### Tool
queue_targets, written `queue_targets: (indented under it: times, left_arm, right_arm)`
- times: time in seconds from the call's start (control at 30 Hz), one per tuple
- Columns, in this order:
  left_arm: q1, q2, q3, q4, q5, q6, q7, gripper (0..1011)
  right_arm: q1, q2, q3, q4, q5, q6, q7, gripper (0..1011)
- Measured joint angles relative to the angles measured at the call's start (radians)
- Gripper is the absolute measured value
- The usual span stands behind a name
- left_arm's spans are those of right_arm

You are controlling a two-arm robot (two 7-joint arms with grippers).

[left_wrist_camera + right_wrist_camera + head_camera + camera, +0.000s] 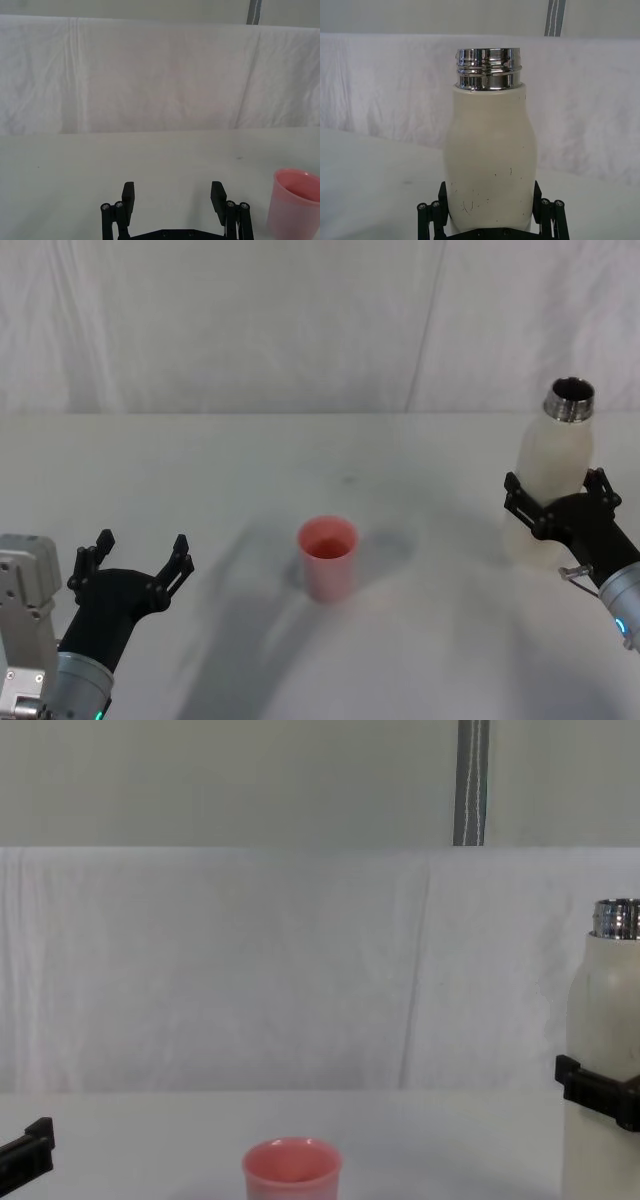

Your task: Grasp the thermos with one hand and pour water into the cup lid.

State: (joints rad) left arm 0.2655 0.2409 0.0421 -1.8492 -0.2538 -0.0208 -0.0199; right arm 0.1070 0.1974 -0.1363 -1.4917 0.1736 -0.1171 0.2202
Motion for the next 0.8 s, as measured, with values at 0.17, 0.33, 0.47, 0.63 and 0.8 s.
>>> queue_targets:
  times: [0.17,0.33,0.47,0.63,0.8]
  left_arm:
    - [0.000,0.000,0.000,0.000,0.000,0.000,0.000,1001]
    - [0.000,0.000,0.000,0.000,0.000,0.000,0.000,1001]
    - [0.000,0.000,0.000,0.000,0.000,0.000,0.000,1001]
    - [0.000,0.000,0.000,0.000,0.000,0.000,0.000,1001]
    - [0.000,0.000,0.000,0.000,0.000,0.000,0.000,1001]
  right_arm:
    - [-0.006,0.004,0.003,0.006,0.000,-0.001,0.000,950]
    - [-0.008,0.005,0.005,0.012,-0.001,-0.006,0.000,950]
    - [-0.009,0.005,0.005,0.018,-0.002,-0.014,0.003,950]
    - [-0.009,0.004,0.005,0.031,-0.001,-0.035,0.011,950]
    - [-0.005,0.001,0.004,0.048,0.002,-0.053,0.018,950]
